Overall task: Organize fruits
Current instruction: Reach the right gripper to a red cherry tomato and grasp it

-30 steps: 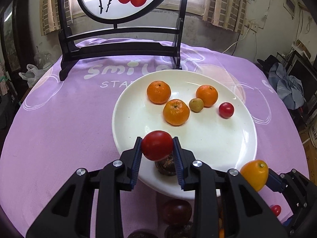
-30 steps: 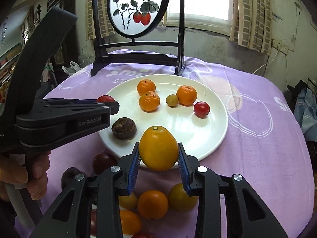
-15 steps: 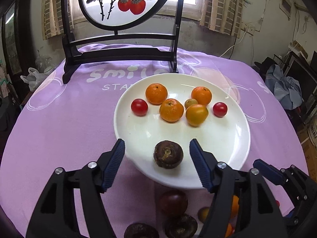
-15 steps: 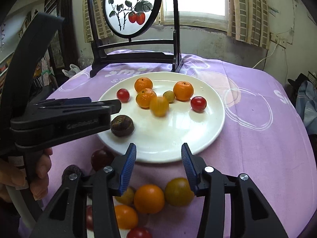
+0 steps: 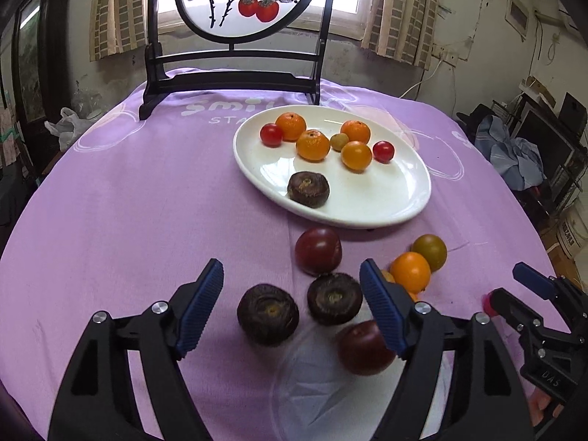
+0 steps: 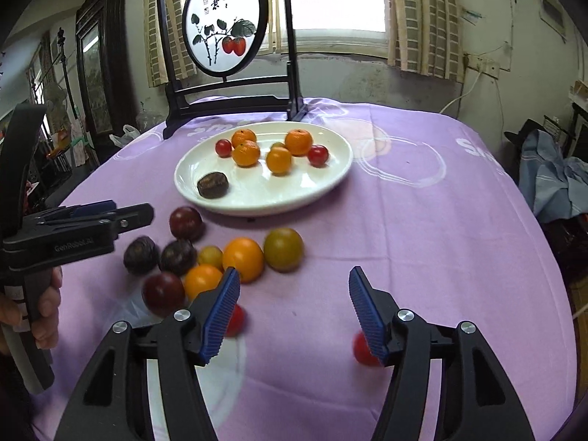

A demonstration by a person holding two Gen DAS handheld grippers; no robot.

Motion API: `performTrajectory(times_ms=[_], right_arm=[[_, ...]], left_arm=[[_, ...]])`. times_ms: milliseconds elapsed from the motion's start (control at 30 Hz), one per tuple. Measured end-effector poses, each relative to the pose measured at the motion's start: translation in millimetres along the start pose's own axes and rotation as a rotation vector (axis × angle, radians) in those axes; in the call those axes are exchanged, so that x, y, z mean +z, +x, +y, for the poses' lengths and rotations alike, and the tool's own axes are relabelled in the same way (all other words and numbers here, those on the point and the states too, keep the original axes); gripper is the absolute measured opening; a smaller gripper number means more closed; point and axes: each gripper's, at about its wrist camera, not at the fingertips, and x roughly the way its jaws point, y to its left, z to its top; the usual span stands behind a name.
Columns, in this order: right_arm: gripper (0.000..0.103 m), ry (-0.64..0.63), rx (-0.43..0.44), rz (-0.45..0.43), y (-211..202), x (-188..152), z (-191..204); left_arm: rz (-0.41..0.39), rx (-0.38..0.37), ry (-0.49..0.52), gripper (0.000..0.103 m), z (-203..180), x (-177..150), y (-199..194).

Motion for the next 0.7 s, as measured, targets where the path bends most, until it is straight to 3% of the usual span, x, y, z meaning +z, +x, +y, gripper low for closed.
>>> performTrajectory(times_ms=[267, 533, 600, 667, 700], right_arm=[[0.063, 0.025, -0.078, 0.05, -7, -32, -16], [0.063, 0.026, -0.152, 0.148, 29, -33, -20], [0.054, 0.032, -0.176, 0.16, 36, -32, -22], [0.029, 0.065, -0.157, 0.163, 38, -30, -26], [0.027, 0.072, -0.171, 0.161, 36, -29, -27]], left_arm=[[-0.003, 0.053, -0.015, 0.079, 14, -25, -3], [0.031, 0.051, -0.008, 0.08, 21, -34, 3], [0.037, 0.054, 0.004, 0.08, 19, -35, 4], [0.042, 0.054, 0.013, 0.08, 19, -36, 6], [0.044, 0.057, 0.018, 0.08, 19, -37, 7]])
